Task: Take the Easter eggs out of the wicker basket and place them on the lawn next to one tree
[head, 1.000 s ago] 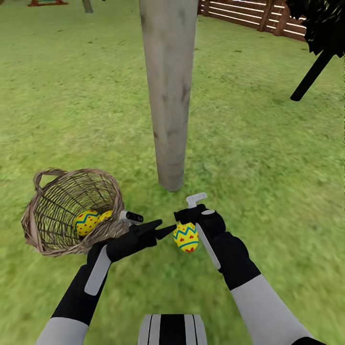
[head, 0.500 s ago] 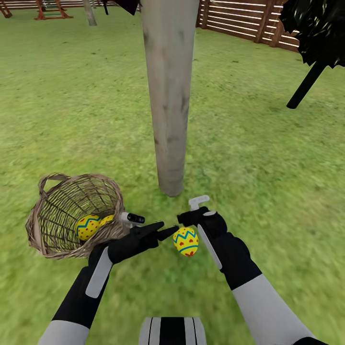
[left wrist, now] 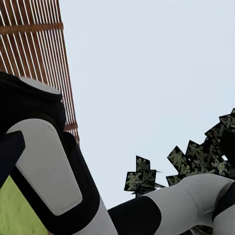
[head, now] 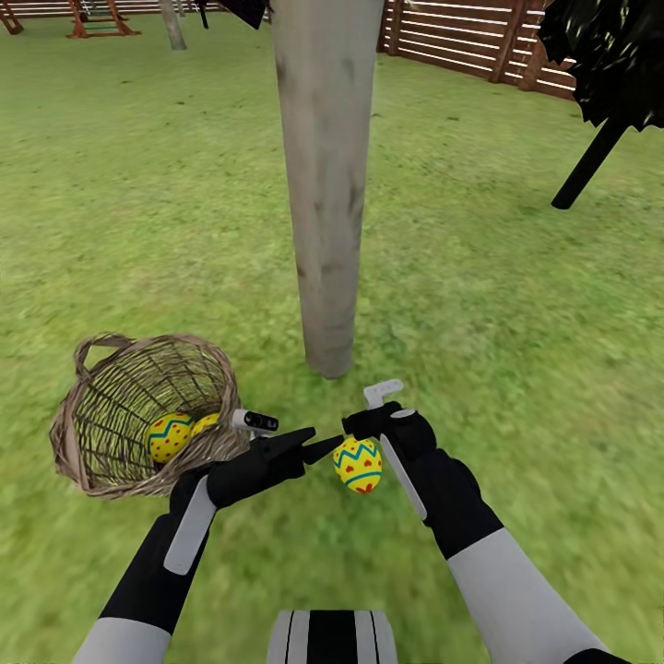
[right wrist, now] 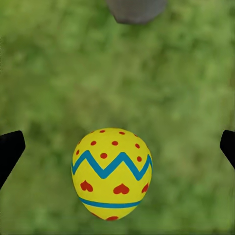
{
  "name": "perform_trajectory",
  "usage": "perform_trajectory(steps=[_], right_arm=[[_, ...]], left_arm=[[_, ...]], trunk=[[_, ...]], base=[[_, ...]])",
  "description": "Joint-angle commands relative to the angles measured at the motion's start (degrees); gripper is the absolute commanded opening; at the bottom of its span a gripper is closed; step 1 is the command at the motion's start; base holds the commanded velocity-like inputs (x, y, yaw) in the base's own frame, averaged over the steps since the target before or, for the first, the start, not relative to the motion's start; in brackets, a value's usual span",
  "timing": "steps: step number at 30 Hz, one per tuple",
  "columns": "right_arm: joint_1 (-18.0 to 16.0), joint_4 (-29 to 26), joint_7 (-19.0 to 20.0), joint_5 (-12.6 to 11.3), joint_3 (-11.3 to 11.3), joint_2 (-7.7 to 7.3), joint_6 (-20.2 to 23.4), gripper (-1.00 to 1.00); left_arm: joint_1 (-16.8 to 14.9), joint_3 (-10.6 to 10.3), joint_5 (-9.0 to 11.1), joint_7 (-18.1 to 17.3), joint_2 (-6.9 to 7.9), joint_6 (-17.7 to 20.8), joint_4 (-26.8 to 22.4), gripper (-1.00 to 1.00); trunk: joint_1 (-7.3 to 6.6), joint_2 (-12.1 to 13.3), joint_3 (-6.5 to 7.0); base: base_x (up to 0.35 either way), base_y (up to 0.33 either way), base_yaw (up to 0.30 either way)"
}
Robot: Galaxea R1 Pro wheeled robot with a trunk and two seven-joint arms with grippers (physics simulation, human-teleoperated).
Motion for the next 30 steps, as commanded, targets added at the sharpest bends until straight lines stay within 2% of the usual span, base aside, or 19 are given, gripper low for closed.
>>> perform_trajectory(steps=[1,18,25,30], right_arm=[[0.0,0.0,-0.4,-0.1,0.1,-0.01,0.3,1.00],[0.0,0.0,-0.4,-0.1,0.0,-0.06,0.2,1.00],[0.0,0.0,-0.4,-0.1,0.0,-0.09,0.2,1.00],[0.0,0.0,-0.4,-0.1,0.0,-0.17,0.3,1.00]], left_arm=[[0.0,0.0,0.2,0.0,0.00,0.4,0.0,1.00],[0.0,0.1,0.5,0.0,0.09,0.4,-0.1,1.00],[0.1,0.2,0.8,-0.2,0.17,0.4,-0.1,1.00],[0.1,0.2,2.5,-0.2,0.18,0.4,-0.1,1.00]], trunk=[[-0.01,0.0,-0.04],[-0.01,0.0,-0.04],[-0.01,0.0,-0.04],[-0.01,0.0,-0.04]], base=[[-0.079,0.000,0.000],[-0.311,0.000,0.000],[-0.070,0.000,0.000],[-0.003,0.000,0.000]])
